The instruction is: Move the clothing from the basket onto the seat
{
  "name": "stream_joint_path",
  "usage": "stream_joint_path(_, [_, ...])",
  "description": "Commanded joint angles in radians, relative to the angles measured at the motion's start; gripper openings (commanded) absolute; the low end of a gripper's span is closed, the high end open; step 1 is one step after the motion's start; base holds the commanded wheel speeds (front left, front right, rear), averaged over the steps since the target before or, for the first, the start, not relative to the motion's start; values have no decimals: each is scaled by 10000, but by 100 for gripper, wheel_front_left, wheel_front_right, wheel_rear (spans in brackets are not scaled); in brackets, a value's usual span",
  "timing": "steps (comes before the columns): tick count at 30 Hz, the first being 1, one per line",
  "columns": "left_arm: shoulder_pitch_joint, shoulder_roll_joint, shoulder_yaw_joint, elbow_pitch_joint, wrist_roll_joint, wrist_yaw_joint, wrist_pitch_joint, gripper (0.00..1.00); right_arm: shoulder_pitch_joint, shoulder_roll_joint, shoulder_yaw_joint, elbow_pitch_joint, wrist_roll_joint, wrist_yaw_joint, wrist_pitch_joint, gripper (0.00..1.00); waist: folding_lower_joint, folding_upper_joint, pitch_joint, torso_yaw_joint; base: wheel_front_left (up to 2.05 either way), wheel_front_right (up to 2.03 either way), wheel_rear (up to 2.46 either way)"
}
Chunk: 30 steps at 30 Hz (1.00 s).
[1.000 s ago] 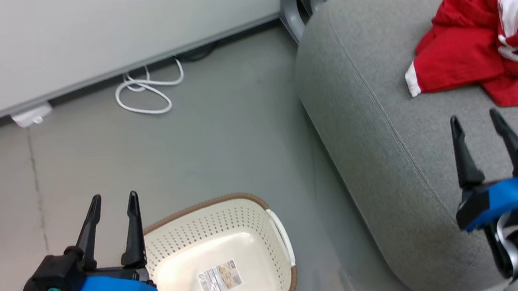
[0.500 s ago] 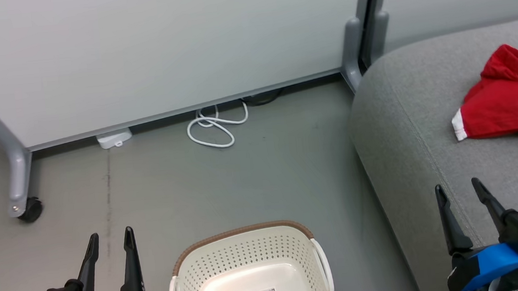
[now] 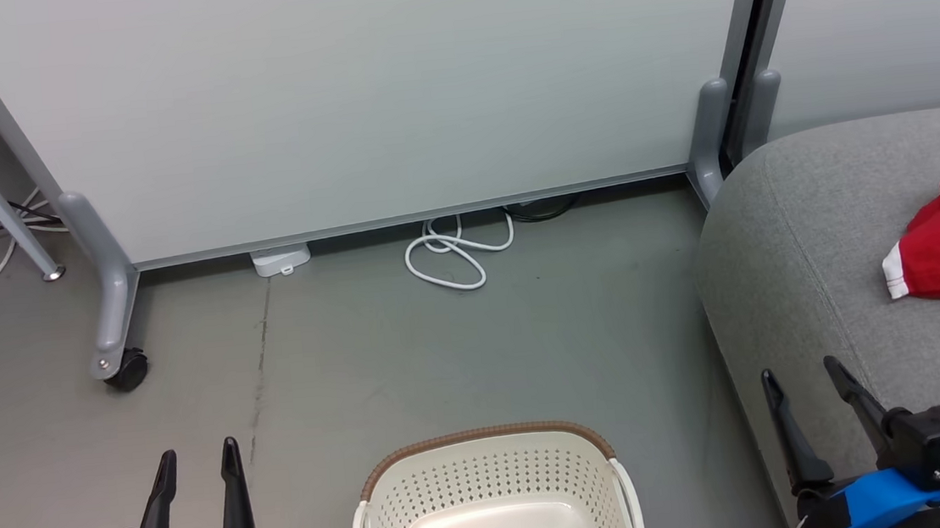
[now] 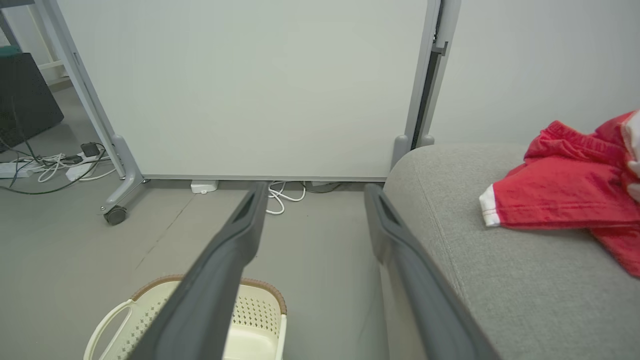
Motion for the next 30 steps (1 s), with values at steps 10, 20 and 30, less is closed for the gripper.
stream_joint_path(10, [124, 140, -37, 9, -4, -17, -29, 100, 59, 1, 268, 166, 184, 2, -82, 100, 0, -1, -4, 39, 0, 0, 0])
stream_joint_path(20, [70, 230, -124, 49, -98, -17, -29, 100, -23, 2, 419, 263, 284, 2, -117, 100, 0, -1, 50, 22, 0, 0, 0])
stream_joint_path(30, [95, 259, -106, 64, -57, -17, -29, 100, -86, 2, 533, 370, 346, 2, -198, 100, 0, -1, 119, -25, 0, 0, 0])
